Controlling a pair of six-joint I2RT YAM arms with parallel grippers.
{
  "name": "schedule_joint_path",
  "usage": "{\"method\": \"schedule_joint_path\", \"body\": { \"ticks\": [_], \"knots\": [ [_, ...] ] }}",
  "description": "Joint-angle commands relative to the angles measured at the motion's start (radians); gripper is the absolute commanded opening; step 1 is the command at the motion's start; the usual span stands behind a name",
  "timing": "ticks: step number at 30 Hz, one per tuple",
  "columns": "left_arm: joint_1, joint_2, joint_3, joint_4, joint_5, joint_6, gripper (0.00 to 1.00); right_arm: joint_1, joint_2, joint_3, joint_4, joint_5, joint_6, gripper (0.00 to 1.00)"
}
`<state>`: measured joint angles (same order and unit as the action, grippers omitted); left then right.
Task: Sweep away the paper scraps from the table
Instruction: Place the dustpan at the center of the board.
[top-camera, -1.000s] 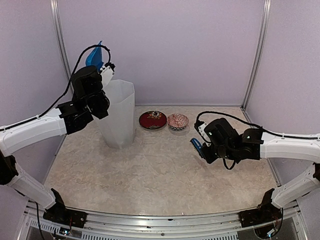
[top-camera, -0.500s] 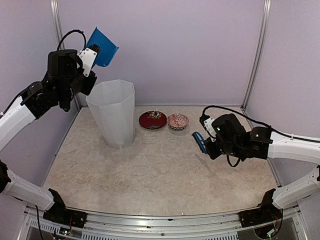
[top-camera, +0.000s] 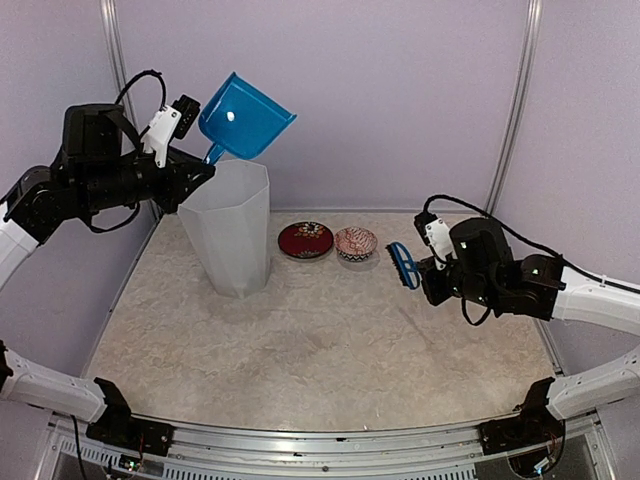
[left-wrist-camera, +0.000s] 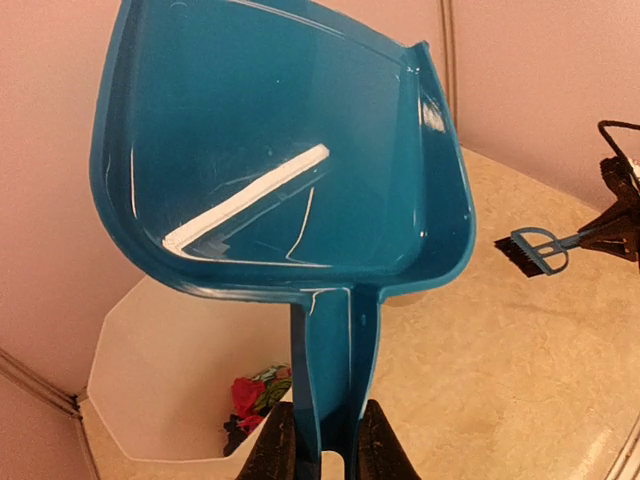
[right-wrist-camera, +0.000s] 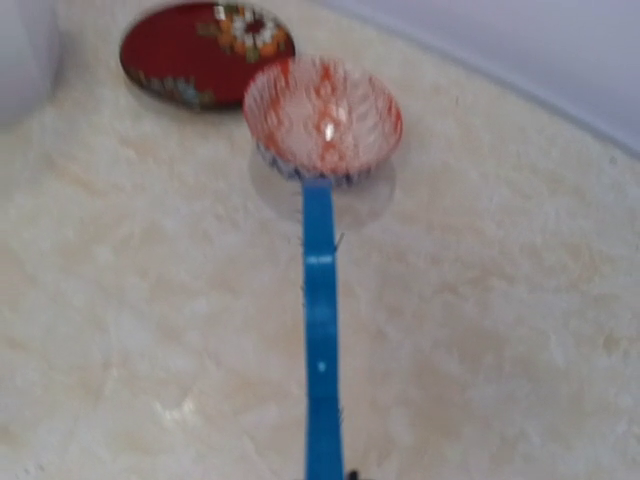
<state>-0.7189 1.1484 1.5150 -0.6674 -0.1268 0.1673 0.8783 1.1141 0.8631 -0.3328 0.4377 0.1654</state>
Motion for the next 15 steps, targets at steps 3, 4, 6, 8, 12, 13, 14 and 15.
{"method": "schedule_joint_path", "body": {
  "ticks": [3,4,6,8,12,13,14,15],
  "knots": [
    [-0.084,-0.024,-0.023,-0.068,0.205,-0.091,0.00,-0.014,-0.096,-0.039,0.117,0.016,-0.032,0.00],
    [-0.101,-0.024,-0.035,-0.068,0.205,-0.102,0.00,-0.014,-0.108,-0.045,0.128,0.024,-0.036,0.00],
    [-0.136,-0.017,-0.060,-0.071,0.214,-0.123,0.00,-0.014,-0.133,-0.058,0.153,0.036,-0.049,0.00],
    [-0.158,-0.009,-0.088,-0.073,0.236,-0.141,0.00,-0.015,-0.152,-0.070,0.173,0.045,-0.060,0.00],
    [-0.197,0.002,-0.162,-0.056,0.265,-0.180,0.00,-0.016,-0.185,-0.091,0.198,0.074,-0.072,0.00],
    [-0.201,0.004,-0.188,-0.041,0.278,-0.192,0.00,-0.016,-0.197,-0.099,0.206,0.087,-0.073,0.00],
    [-0.206,0.005,-0.215,-0.021,0.290,-0.209,0.00,-0.017,-0.207,-0.107,0.216,0.096,-0.074,0.00],
    [-0.209,0.007,-0.237,-0.004,0.303,-0.223,0.00,-0.018,-0.217,-0.115,0.228,0.106,-0.078,0.00]
  ]
}}
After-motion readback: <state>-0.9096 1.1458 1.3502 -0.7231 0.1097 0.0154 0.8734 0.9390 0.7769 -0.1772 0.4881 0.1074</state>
